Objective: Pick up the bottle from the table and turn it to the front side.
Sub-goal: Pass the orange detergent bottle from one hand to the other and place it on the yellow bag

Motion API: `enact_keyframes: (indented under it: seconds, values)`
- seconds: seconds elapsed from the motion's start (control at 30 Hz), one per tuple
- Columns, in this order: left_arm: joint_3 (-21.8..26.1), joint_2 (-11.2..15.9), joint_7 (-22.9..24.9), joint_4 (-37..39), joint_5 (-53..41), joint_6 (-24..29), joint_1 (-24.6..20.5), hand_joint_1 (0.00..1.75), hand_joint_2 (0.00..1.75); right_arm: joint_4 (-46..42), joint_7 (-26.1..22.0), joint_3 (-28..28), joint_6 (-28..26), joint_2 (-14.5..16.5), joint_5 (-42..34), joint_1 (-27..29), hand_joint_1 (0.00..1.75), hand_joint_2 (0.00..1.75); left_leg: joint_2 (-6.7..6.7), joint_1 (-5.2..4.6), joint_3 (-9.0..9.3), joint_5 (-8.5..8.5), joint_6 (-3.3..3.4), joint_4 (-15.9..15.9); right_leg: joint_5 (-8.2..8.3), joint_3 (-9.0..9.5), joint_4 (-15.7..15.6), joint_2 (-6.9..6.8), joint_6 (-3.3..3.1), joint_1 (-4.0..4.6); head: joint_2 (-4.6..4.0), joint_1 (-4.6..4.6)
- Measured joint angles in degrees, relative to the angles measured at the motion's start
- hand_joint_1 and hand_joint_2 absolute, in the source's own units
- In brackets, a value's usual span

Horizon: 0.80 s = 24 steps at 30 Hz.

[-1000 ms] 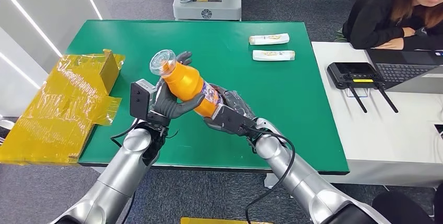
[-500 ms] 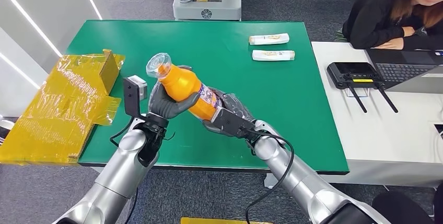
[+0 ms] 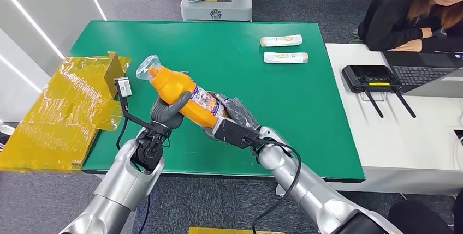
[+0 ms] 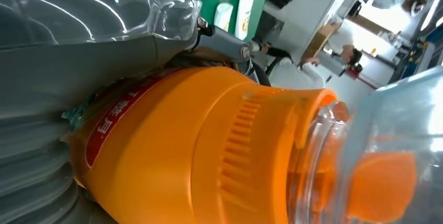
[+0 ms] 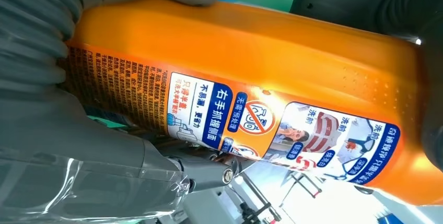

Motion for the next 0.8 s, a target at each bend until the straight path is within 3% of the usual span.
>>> enact_keyframes:
  seconds: [0.03,0.23,0.8]
  values:
    - [-0.04,0.0,-1.12,0.04,-1.77,1.22,0.01,1.75,1.75,-0.05,-0.2,-0.07,-0.25,-0.02,0.14,0.22,0.0,1.75,0.0,0.0,0.0,0.0,0.0,0.0,0.0,0.0,0.0,0.0,0.0,0.0,0.0,0.0]
    - [-0.32,0.19,-8.41,0.1,-16.69,8.69,-0.05,1.75,1.75,-0.98,-1.07,-2.23,-0.96,-1.28,-0.69,2.59,0.0,1.75,-0.01,-0.01,-0.04,0.0,0.0,0.0,0.0,0.0,-0.01,0.0,0.0,-0.01,0.0,0.02]
    - [-0.57,0.97,-10.4,0.08,-23.85,10.55,-0.04,1.75,1.75,-5.05,-2.72,-5.73,-0.88,-3.9,-1.97,7.12,0.0,1.75,0.04,0.0,-0.07,-0.01,0.0,0.0,0.01,-0.06,0.0,0.05,-0.01,0.0,0.0,0.0]
